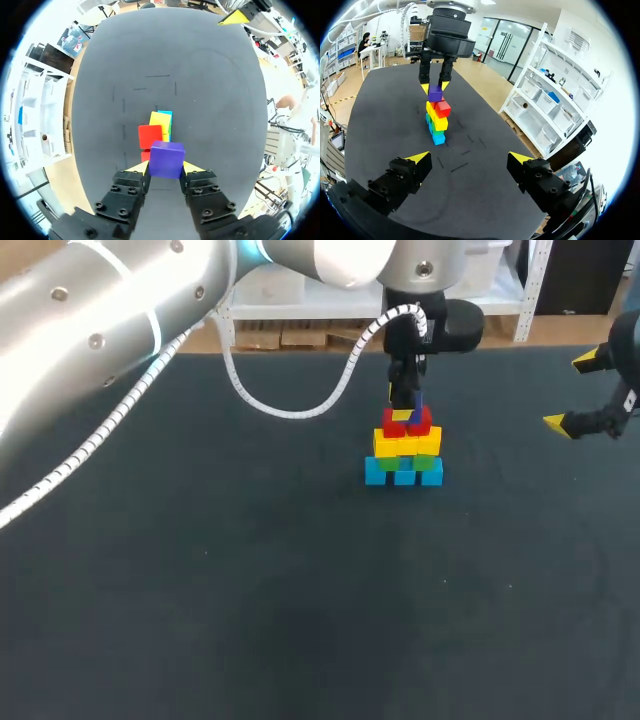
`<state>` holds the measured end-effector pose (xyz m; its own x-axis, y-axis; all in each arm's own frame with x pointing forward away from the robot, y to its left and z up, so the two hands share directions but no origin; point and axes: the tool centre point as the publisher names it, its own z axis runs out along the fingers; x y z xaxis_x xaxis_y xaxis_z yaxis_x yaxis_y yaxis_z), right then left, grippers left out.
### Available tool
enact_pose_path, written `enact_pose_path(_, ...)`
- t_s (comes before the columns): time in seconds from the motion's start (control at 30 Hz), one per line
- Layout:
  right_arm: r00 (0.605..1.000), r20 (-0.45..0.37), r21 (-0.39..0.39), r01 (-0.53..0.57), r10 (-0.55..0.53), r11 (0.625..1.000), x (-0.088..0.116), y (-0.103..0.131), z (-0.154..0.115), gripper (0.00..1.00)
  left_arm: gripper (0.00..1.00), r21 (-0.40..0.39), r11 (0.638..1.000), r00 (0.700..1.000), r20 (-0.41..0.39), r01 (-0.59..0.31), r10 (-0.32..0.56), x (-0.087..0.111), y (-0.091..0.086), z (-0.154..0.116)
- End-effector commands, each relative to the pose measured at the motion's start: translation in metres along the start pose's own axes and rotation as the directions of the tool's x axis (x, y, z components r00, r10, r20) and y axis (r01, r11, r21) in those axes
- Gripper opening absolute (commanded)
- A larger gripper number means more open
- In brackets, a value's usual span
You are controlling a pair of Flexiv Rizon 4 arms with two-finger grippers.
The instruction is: Place the blue cubes, place green cubes on the blue cubes, place the yellow cubes on the green cubes, then place the red cubes on the yellow cubes, and place purple cube on the red cubes.
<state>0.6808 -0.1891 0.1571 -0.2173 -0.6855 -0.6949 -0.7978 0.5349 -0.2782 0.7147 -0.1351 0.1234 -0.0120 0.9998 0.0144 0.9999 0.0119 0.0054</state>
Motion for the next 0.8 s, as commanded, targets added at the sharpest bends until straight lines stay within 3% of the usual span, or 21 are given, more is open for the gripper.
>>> enact_pose_path(0.03,1.000,-0.004,0.009,-0.001,0.001,1.000,-0.0007,0.0018,0.0005,1.00,0.00,0.013,1.000,1.000,-0.009,0.005,-0.005,-0.0029,0.0068,0.0021)
enact_pose_path(0.8,1.000,-0.004,0.009,-0.001,0.001,1.000,-0.0007,0.0018,0.0005,1.00,0.00,0.021,1.000,1.000,-0.007,0.019,-0.018,-0.0029,0.0084,0.0048)
